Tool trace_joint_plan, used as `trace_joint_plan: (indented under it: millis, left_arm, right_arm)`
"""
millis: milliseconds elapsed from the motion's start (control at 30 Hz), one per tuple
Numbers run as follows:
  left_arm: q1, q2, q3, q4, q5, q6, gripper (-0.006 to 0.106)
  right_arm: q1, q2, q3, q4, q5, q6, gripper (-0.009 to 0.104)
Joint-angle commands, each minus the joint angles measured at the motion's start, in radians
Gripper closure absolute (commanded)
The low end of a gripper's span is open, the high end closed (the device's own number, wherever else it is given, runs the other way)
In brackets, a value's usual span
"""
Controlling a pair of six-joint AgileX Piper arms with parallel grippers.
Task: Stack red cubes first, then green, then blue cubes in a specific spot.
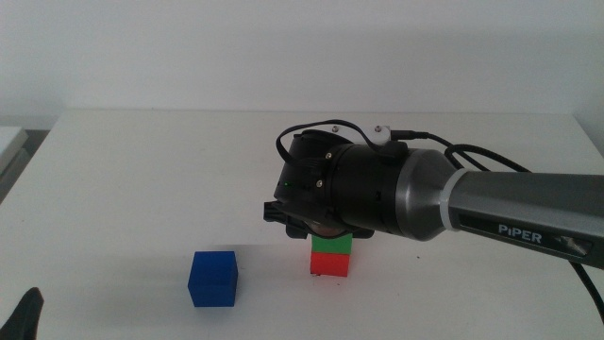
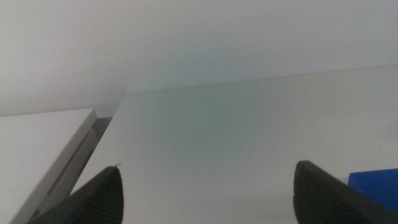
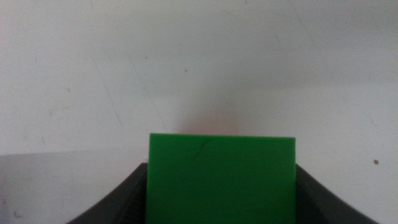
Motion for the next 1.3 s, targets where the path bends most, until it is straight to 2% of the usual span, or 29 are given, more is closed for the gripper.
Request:
trace_joint_plan:
  millis: [0,333,533,567,767,867,1100,1200,1267]
  left_arm:
    - [-0.002,-0.003,0.0,-0.003,-0.015,0.0,0.007]
    - [-0.002,-0.003,0.0,-0.003,-0.015,0.0,0.007]
    - [-0.002,-0.003,0.0,-0.003,-0.015,0.0,0.007]
    - [-0.002,-0.003,0.0,-0.003,-0.015,0.0,0.007]
    - [-0.002,-0.003,0.0,-0.003,-0.015,0.0,0.007]
    - [-0.002,-0.003,0.0,-0.003,-0.015,0.0,0.007]
    - [-0.002,-0.003,0.0,-0.003,-0.015,0.0,0.007]
    - [-0.002,-0.003,0.0,-0.003,-0.015,0.0,0.007]
    - [-0.002,-0.003,0.0,-0.003,-0.015,0.0,0.007]
  right_arm:
    - [-0.006,0.001,0.001,-0.02,0.001,0.002,0.079]
    - [-0.006,0.001,0.001,-0.038,-0.02,0.002,0.053]
    - [-0.006,0.001,0.001,-0.049,-0.015,0.002,0.047]
    - [-0.006,0.001,0.001,-0.049,-0.015,-0.002,0.042]
    - [-0.006,0.001,0.001,-0.049,-0.015,-0.009,0.028]
    - [-0.006,0.001,0.001,-0.049,-0.015,-0.009,0.026]
    - [-0.006,-0.144,-0.001,-0.016,0.128,-0.015,0.026]
    - [-0.004,-0.241,-0.001,0.029,0.141,-0.073,0.026]
    - [0.011,-0.304,-0.001,0.033,0.141,-0.108,0.026]
